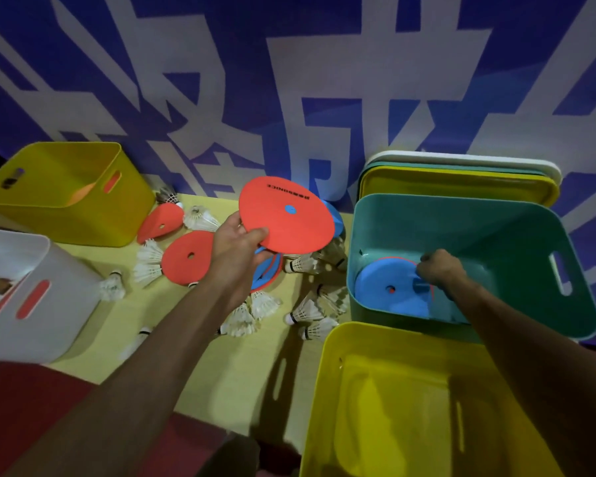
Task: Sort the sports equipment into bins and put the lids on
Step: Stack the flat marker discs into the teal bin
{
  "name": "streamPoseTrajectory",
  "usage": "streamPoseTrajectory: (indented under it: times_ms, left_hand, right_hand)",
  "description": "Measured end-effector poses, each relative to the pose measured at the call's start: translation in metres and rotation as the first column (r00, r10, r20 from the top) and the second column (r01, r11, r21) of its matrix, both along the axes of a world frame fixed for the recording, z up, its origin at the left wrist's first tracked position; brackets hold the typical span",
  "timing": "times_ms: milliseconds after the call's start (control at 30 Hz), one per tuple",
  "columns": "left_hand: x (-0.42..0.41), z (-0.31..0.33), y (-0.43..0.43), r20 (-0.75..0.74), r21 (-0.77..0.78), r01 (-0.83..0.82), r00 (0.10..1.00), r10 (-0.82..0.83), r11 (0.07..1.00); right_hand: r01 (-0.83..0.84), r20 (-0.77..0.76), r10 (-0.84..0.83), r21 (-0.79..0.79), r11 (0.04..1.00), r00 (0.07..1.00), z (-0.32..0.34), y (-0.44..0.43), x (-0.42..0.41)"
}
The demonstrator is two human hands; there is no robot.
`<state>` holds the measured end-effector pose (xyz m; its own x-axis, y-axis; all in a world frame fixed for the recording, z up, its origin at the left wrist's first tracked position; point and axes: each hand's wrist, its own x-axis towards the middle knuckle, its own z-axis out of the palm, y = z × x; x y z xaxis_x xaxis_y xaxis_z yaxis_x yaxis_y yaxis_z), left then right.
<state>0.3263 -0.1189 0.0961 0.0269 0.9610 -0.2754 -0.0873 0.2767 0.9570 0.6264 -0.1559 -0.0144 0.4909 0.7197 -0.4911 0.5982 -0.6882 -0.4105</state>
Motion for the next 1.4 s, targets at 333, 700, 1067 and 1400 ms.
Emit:
streamPoseTrajectory:
  times_ms: [333, 700, 1067, 1400]
  left_hand:
    - [0.013, 0.001, -0.004, 0.096, -0.051, 0.091, 0.992, -0.086, 0.995]
    - [-0.070, -0.004, 0.031, 0.032, -0.037, 0.039, 0.999, -0.038, 0.999]
    - [-0.196, -0.053, 0.085, 0.084, -0.194, -0.030, 0.995, 0.047, 0.981]
    - [-0.281, -0.127, 0.153, -0.148, -0.342, 0.087, 0.978, -0.145, 0.936]
  right_hand:
    - [0.155, -0.199, -0.036, 0.625, 0.765, 0.979, 0.074, 0.015, -0.060]
    - [0.283, -0.624, 0.065, 0.441, 0.852, 0.779, 0.093, 0.061, -0.181]
    - [0.479, -0.785, -0.094, 0.274, 0.834, 0.613, 0.054, 0.112, -0.286]
    - [0.728, -0.777, -0.351, 0.193, 0.658, 0.523, 0.028, 0.137, -0.335]
